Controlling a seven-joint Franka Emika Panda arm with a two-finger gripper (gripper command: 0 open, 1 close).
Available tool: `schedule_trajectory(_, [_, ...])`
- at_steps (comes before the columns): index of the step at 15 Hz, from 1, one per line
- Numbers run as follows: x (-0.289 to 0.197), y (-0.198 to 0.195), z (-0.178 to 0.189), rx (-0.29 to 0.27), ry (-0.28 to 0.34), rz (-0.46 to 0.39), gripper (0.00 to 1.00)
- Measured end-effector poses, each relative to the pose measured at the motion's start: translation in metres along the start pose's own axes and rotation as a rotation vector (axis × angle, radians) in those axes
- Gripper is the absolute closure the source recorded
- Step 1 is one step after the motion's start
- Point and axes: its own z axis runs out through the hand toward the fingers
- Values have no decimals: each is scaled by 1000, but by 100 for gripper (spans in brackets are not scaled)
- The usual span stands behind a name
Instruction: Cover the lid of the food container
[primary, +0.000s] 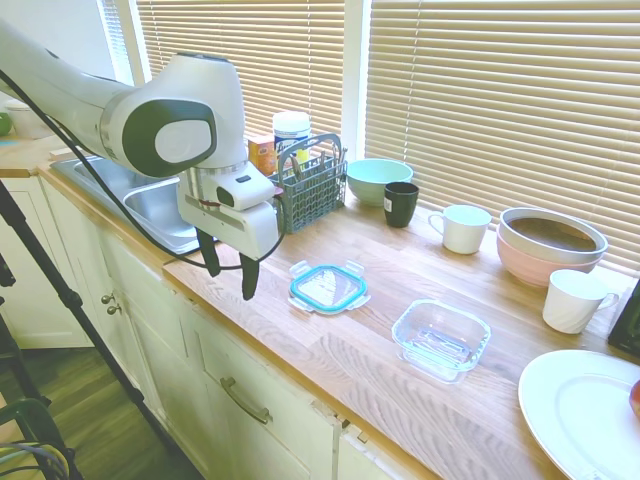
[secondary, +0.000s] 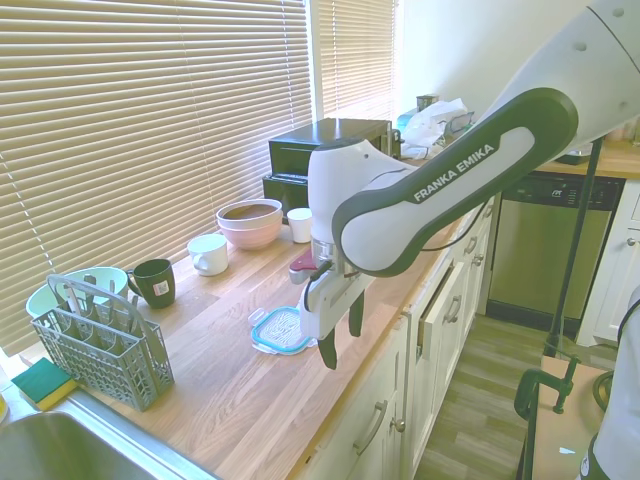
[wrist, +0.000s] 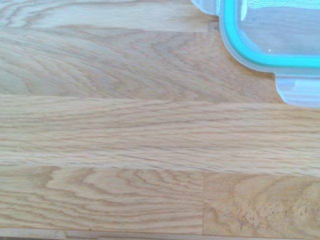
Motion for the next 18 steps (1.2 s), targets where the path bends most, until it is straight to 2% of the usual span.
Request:
schedule_trajectory(4, [-3,-2,1,-8,2,-12,0])
schedule_trajectory(9, [-13,-26,-10,-18,30,-37,0])
schedule_trajectory(14, [0,-66,-8,-57,84,-3,0])
schedule_trajectory(18, [22,-94,-1,-76,65,28,0])
